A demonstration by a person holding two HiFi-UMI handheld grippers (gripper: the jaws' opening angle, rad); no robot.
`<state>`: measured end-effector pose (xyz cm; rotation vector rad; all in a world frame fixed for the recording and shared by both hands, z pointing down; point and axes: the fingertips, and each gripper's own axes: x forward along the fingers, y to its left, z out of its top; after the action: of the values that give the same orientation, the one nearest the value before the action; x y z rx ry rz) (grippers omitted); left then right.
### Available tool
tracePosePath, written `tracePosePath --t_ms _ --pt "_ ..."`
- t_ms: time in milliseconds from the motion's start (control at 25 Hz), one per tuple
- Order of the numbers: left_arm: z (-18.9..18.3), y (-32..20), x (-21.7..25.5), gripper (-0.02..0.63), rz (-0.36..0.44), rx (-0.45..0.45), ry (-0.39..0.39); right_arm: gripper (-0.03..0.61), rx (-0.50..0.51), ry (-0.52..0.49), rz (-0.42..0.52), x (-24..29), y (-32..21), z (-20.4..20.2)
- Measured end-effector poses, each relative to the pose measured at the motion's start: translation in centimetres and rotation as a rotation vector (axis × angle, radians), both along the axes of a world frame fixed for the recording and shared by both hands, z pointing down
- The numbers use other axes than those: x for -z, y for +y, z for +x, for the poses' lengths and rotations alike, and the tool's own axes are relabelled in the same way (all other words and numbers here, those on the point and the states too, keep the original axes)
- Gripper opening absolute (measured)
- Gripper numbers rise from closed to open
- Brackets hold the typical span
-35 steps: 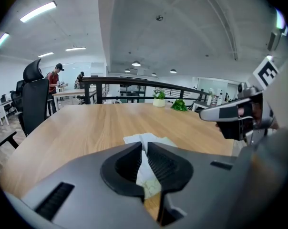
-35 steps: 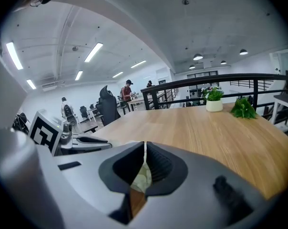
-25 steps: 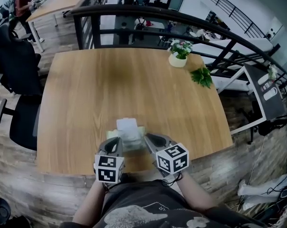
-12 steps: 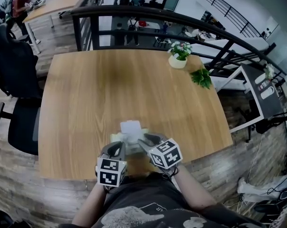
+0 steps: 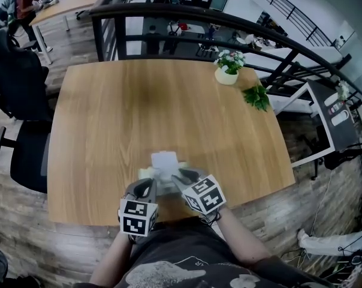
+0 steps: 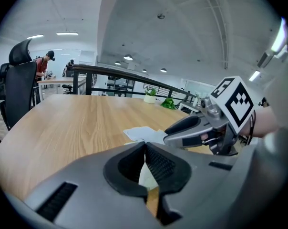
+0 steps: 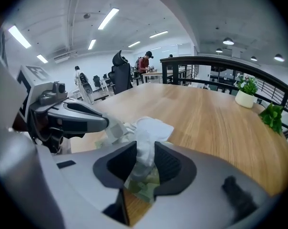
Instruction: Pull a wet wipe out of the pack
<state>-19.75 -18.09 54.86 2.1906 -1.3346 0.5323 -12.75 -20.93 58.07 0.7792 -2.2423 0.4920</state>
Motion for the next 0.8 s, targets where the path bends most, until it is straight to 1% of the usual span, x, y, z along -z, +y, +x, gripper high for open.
tracePosePath --t_ms 80,120,160,320,520,800 --pt "0.0 -0.1 -0.1 0.015 -0.001 0.004 -0.004 0.104 0.007 0.009 -0.001 -0.1 0.1 -0.1" --pt "0.0 -0.1 -0.1 0.017 -0.001 0.008 -0.008 0.06 0.01 0.008 -0.007 -0.2 0.2 -0.1" --pt "-0.1 -0.2 -0.2 0.015 -0.001 0.012 -0.011 0.038 0.013 0.002 -0.016 -0.3 0.3 -0.2" --pt "-0.2 -0.3 -0.5 0.015 -0.004 0.045 -0.018 0.031 0.033 -0.031 -0.043 -0.3 0.5 -0.2" --pt "-0.4 -0.2 -0.6 0.016 -0.019 0.098 -0.032 0.029 0.063 -0.075 -0.041 0.3 0.5 0.0" --pt "-0.3 0.1 -0.5 0.015 -0.029 0.169 -0.069 0.029 0.104 -0.097 -0.047 0.5 0.3 1.2"
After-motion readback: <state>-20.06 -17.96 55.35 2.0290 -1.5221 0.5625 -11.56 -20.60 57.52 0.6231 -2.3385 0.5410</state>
